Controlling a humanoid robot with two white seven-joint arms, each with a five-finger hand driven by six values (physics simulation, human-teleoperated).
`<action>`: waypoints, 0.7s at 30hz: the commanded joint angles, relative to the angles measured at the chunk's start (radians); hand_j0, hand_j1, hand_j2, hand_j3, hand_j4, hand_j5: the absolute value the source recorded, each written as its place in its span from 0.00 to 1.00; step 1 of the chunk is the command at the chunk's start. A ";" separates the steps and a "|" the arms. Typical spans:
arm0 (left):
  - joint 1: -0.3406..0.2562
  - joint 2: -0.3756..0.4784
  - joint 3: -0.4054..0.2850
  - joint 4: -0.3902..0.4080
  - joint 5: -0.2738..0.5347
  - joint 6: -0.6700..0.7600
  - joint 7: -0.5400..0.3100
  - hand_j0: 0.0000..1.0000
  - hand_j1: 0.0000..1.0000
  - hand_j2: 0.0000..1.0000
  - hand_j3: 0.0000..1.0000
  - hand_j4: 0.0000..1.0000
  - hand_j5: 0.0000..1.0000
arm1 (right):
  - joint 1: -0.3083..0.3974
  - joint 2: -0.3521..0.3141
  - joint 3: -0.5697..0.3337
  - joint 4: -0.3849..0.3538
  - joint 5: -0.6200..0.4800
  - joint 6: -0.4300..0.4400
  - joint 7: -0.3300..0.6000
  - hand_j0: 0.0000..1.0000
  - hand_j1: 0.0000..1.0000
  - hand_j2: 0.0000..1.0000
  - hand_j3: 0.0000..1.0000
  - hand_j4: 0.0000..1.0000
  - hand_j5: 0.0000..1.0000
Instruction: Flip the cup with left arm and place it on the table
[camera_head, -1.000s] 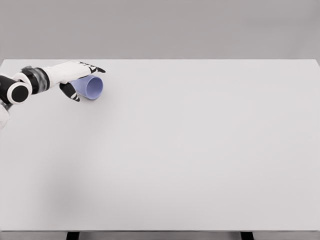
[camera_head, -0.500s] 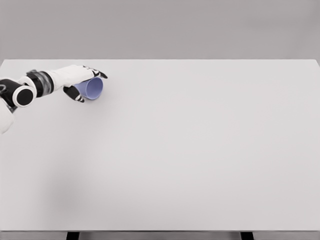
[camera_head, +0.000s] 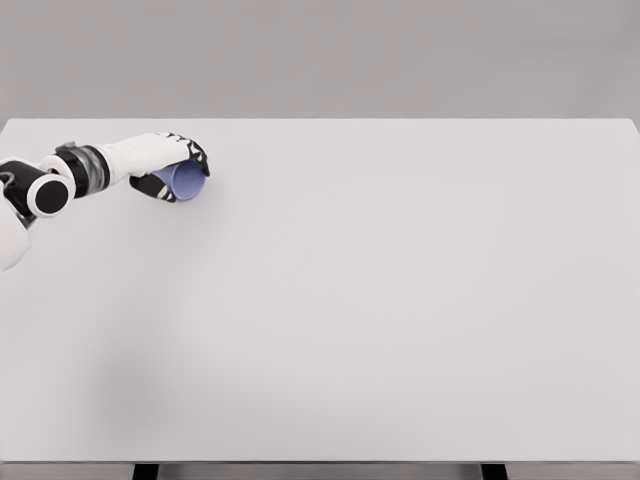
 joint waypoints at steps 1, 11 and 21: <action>0.000 0.002 0.002 -0.003 0.010 -0.020 -0.002 0.57 0.57 0.57 0.57 0.57 0.57 | 0.000 0.000 0.000 0.000 0.000 0.000 0.000 1.00 1.00 1.00 1.00 1.00 1.00; -0.006 0.031 0.028 -0.015 0.361 -0.079 -0.018 0.51 0.51 0.51 0.51 0.51 0.51 | 0.000 0.000 0.000 0.000 0.000 0.000 0.000 1.00 1.00 1.00 1.00 1.00 1.00; -0.015 0.043 0.053 0.014 1.030 -0.054 -0.195 0.48 0.48 0.48 0.48 0.48 0.48 | 0.000 0.000 0.000 0.000 0.000 0.000 0.000 1.00 1.00 1.00 1.00 1.00 1.00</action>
